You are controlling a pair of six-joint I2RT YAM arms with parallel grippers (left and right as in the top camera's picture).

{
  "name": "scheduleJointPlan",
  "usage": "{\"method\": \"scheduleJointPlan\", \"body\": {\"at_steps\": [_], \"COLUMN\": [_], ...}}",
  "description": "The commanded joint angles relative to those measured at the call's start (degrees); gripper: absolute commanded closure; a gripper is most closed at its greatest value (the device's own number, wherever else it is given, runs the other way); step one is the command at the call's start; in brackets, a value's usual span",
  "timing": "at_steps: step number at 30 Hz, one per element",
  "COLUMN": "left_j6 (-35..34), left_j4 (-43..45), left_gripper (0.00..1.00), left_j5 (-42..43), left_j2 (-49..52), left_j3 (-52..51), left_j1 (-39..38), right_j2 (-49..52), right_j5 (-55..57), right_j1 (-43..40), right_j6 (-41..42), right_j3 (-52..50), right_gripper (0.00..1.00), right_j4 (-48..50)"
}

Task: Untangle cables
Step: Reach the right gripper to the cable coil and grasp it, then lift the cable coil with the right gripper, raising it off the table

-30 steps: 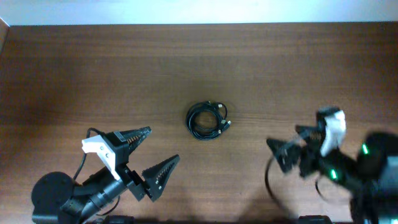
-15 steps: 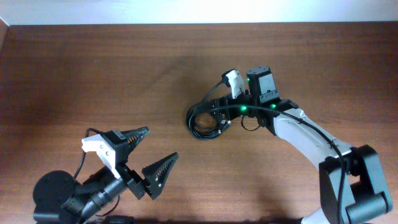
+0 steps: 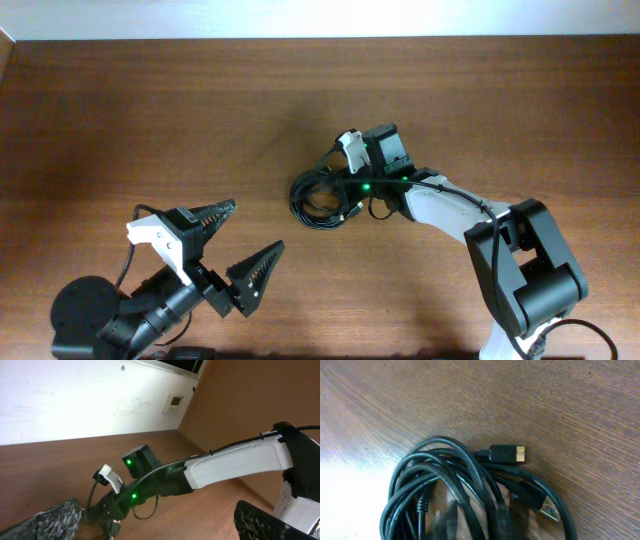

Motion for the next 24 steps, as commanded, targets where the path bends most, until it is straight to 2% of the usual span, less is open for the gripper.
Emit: {"method": "scheduleJointPlan", "body": {"at_steps": [1,7,11,18,21,24], "left_j6": [-0.5,-2.2,-2.7,-2.7,-2.6,-2.7], "left_j4": [0.2,0.1,-5.0,-8.0,-10.8,-13.7], "left_gripper": [0.01,0.01,0.01,0.01,0.01,0.01], "left_j5": [-0.8,-0.6,-0.7,-0.7,-2.6,-5.0], "left_j2": [-0.2,-0.2,-0.2,-0.2,-0.2,-0.2], "left_j3": [0.2,0.2,0.2,0.1,0.0,0.0], "left_j1": [0.1,0.1,0.1,0.1,0.1,0.1], "right_j2": [0.4,-7.2,-21.3,-42.4,-46.1,-47.2], "right_j5": [0.2,-11.3,-11.6,-11.6,-12.0,-12.7], "right_j1": [0.2,0.2,0.3,0.3,0.3,0.3], "right_j6": [3.9,11.2,13.7,20.3,30.1,35.4], "right_j3": [0.5,5.5,5.8,5.8,5.8,5.8], "right_gripper": [0.96,0.96,0.96,0.96,0.96,0.96], "right_j4": [1.0,2.8,2.8,3.5,4.6,8.3]}}
